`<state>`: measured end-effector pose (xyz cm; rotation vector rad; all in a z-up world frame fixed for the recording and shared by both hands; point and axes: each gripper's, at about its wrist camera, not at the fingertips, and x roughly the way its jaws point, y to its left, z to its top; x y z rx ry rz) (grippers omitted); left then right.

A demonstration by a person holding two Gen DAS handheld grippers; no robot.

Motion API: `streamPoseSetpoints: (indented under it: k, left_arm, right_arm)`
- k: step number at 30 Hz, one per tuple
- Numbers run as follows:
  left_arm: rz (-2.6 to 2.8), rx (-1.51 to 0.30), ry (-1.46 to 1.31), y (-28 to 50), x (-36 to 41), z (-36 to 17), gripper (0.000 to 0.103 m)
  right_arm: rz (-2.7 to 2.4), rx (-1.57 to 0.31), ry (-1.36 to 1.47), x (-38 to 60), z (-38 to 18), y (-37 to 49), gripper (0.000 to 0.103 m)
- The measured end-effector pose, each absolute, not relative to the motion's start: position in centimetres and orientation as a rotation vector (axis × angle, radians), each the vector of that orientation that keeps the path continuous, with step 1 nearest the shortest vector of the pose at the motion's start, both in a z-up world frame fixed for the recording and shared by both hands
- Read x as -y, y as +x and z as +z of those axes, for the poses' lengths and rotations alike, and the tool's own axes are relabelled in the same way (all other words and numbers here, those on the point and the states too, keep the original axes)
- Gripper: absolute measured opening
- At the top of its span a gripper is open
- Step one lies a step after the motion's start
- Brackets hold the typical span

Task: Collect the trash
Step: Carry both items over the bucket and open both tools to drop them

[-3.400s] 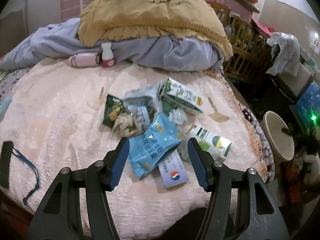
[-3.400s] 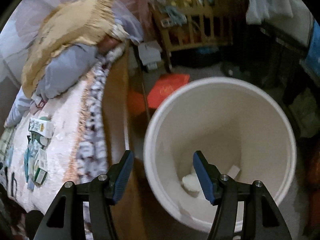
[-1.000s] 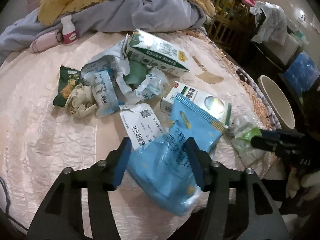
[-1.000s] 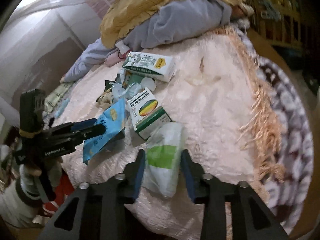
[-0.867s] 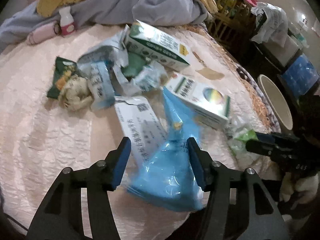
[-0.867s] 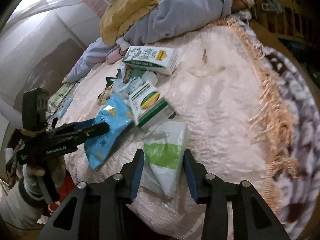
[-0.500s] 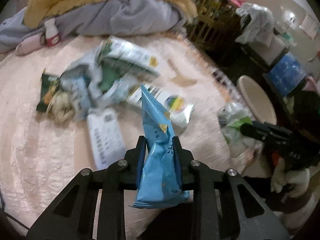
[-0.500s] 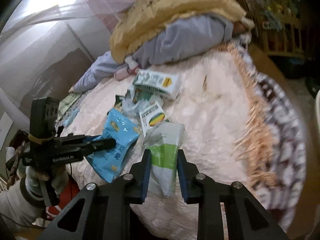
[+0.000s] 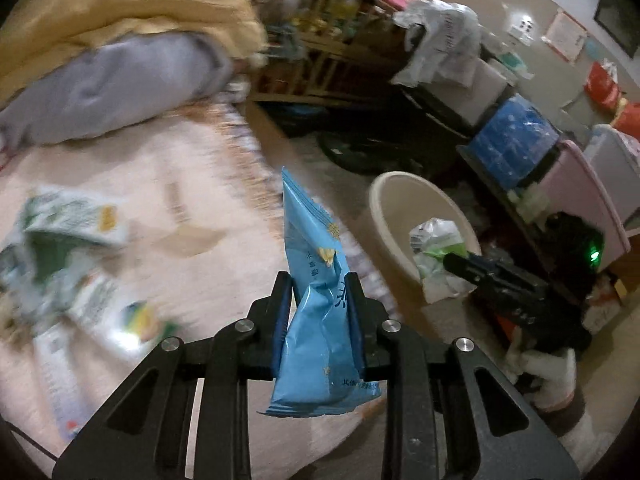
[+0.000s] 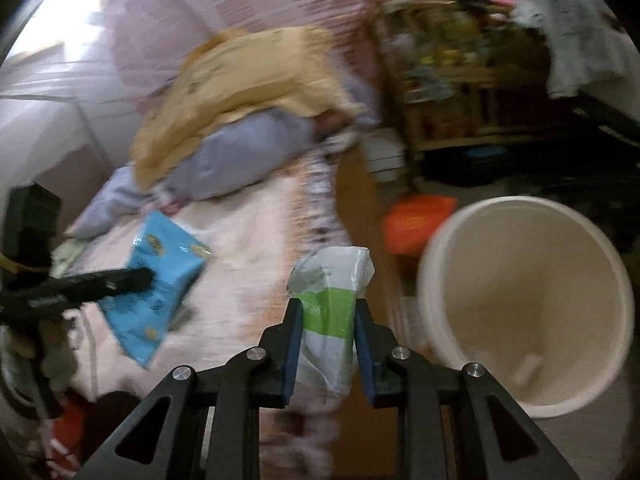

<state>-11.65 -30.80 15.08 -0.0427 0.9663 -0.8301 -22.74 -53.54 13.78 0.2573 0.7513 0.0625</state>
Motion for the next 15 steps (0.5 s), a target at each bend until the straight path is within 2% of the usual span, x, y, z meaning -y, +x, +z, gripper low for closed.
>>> streamPoseSetpoints:
  k: [12,15]
  left_arm:
    - [-0.959,-0.963,-0.034,-11.2,45.0,15.1,0.025]
    - [-0.967,-0.973,-0.054,-10.7,47.2,14.3,0.03]
  right_arm:
    - [-0.186,-0.762,0.296,64.7,11.5,-24.2,0.024]
    - [-0.21,-0.754,0.294,65.6,11.1,-24.5,0.024]
